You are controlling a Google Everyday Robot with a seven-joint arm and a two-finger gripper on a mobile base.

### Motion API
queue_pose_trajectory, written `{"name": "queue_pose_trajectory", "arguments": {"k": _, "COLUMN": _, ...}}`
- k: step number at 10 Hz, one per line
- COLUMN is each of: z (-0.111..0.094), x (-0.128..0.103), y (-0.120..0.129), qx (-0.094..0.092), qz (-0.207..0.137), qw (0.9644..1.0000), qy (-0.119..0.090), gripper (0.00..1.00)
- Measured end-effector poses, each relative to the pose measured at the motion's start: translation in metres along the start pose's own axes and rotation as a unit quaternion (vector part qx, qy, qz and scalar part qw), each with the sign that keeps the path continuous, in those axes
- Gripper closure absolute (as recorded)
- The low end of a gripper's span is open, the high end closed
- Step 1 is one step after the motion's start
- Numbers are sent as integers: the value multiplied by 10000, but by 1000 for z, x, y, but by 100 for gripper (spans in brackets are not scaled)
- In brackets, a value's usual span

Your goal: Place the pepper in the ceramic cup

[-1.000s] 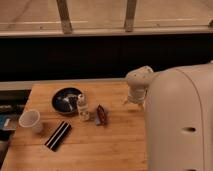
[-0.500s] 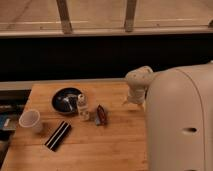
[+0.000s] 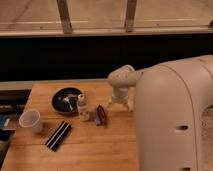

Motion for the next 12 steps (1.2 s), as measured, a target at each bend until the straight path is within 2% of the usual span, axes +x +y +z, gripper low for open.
{"name": "queue_pose_trajectory", "arguments": {"k": 3, "z": -13, "x": 17, "y": 17, "qx": -6, "qz": -351, "qw": 9994, "qy": -17, "gripper": 30}}
{"name": "queue_pose_trajectory", "arguments": {"k": 5, "z": -14, "x": 27, "y": 27, "qx": -30, "qz": -554, "qw": 9985, "qy": 21, "gripper": 30}}
{"name": "queue_pose_trajectory", "arguments": {"k": 9, "z": 2, "x": 41, "y": 44, "qx": 60, "qz": -826, "qw": 9964, "qy": 200, "gripper": 30}}
{"name": "queue_pose_trajectory", "arguments": {"k": 12, "z": 19, "x": 41, "y": 52, "qx": 44, "qz": -895, "qw": 9951, "qy": 413, "gripper": 30}}
